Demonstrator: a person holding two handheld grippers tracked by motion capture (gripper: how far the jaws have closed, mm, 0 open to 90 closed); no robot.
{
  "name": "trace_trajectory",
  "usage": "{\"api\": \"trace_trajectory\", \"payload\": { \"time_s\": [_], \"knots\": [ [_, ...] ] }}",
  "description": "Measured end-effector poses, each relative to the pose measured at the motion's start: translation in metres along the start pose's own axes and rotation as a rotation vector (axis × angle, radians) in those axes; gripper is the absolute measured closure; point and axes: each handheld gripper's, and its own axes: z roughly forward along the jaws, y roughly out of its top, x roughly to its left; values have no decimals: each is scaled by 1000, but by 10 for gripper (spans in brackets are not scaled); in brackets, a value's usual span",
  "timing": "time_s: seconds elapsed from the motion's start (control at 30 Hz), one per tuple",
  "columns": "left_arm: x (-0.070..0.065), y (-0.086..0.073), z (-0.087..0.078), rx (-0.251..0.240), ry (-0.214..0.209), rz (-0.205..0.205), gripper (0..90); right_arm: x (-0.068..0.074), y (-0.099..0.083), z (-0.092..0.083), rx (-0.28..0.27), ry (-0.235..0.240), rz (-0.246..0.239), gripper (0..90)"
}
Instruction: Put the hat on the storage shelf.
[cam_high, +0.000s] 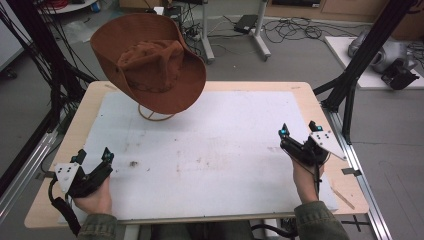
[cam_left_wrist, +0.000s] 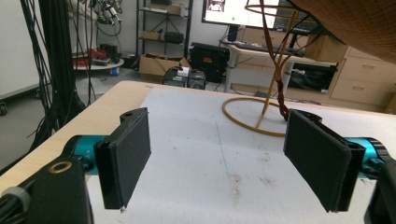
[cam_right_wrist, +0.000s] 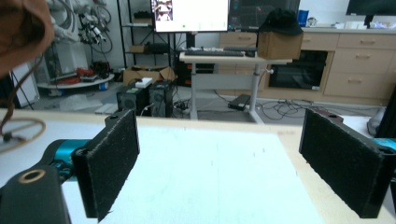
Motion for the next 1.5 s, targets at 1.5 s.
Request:
{"api": "trace_trajectory", "payload": {
  "time_s": [1.5],
  "knots": [
    [2, -2, 3, 4, 6, -14, 230, 0, -54, -17, 58, 6, 41, 114]
  ]
}}
